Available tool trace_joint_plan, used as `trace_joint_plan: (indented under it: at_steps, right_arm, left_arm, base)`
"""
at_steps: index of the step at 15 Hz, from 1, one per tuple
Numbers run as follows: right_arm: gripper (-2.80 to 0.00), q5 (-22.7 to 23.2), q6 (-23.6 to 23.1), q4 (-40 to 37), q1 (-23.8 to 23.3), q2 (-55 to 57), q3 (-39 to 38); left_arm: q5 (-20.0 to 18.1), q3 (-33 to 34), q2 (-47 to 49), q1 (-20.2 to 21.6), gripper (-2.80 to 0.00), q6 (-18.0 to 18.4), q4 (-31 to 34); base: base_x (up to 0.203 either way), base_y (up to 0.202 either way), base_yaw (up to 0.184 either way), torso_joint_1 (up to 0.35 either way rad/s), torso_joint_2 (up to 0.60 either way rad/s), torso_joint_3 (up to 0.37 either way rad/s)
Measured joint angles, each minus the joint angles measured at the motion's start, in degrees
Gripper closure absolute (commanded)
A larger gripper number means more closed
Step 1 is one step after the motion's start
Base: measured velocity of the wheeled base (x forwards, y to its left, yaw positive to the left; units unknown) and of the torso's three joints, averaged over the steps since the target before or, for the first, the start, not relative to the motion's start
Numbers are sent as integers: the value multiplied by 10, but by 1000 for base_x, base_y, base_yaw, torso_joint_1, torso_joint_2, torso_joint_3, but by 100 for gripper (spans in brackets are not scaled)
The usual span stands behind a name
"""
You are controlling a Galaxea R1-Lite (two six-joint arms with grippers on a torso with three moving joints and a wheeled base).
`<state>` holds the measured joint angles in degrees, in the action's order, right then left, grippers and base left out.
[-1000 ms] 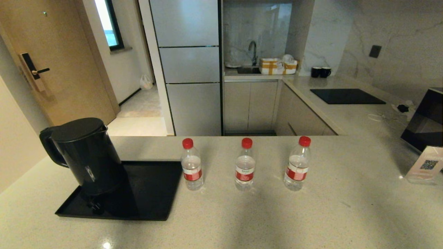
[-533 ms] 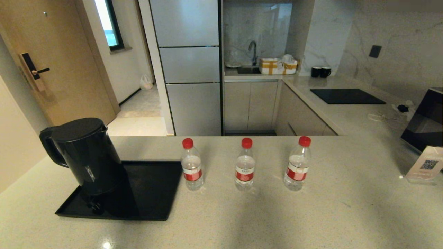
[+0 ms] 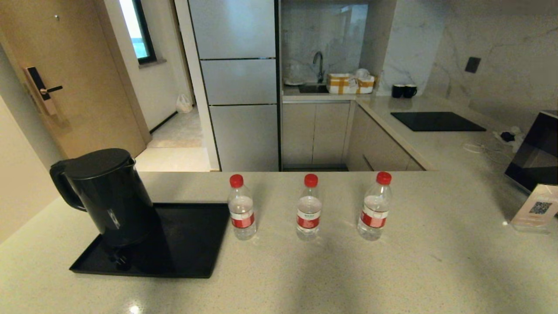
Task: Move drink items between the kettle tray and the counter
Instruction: Pick up the bottled water
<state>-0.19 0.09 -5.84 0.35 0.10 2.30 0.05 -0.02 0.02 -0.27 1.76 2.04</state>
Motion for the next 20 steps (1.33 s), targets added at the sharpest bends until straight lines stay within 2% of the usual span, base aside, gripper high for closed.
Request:
trace_joint_plan:
  at_steps: [20]
  right_arm:
    - [0, 0, 2, 0, 0, 0, 0]
  left_arm:
    - [0, 0, 0, 0, 0, 0, 0]
  base:
    - [0, 0, 0, 0, 0, 0]
